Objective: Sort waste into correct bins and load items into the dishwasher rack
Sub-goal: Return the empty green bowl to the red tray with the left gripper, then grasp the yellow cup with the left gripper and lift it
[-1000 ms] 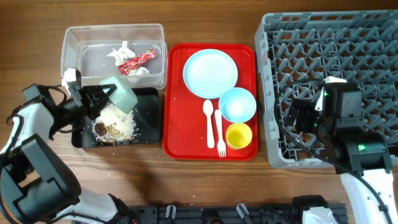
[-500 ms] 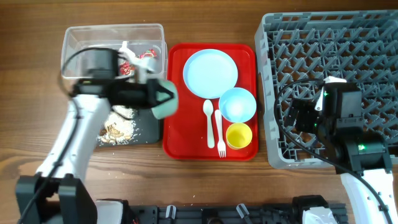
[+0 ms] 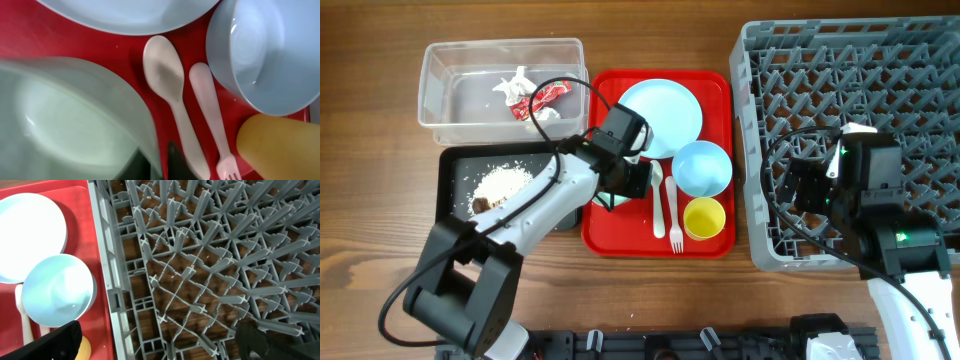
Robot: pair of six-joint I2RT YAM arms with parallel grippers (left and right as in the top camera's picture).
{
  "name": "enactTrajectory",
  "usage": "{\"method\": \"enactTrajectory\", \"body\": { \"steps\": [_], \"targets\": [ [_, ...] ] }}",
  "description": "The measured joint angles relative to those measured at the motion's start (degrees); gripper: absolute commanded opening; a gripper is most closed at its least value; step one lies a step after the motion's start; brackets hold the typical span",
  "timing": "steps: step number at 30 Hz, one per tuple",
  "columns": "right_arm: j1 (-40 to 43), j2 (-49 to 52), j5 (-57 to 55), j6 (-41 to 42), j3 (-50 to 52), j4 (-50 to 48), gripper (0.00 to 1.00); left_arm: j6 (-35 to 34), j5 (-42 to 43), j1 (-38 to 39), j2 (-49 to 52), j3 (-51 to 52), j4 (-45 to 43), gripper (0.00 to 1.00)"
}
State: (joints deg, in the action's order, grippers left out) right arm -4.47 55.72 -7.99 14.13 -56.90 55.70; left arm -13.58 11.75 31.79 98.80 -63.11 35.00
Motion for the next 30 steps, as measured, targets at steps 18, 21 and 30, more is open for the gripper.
{"method": "enactTrajectory", "body": {
  "steps": [18, 21, 30],
  "targets": [
    [0.0, 0.0, 0.0, 1.3, 0.0, 0.5, 1.0, -0.7, 10.0, 2.1, -5.3, -6.3, 3.4, 0.62],
    [0.0, 0.0, 0.0, 1.5, 0.0, 0.5, 1.0, -0.7, 11.1, 5.5, -5.2, -6.3, 3.6, 0.64],
    [0.0, 0.0, 0.0, 1.5, 0.0, 0.7, 1.0, -0.7, 8.5, 12.5, 2.1, -6.3, 6.0, 0.36]
  ]
}}
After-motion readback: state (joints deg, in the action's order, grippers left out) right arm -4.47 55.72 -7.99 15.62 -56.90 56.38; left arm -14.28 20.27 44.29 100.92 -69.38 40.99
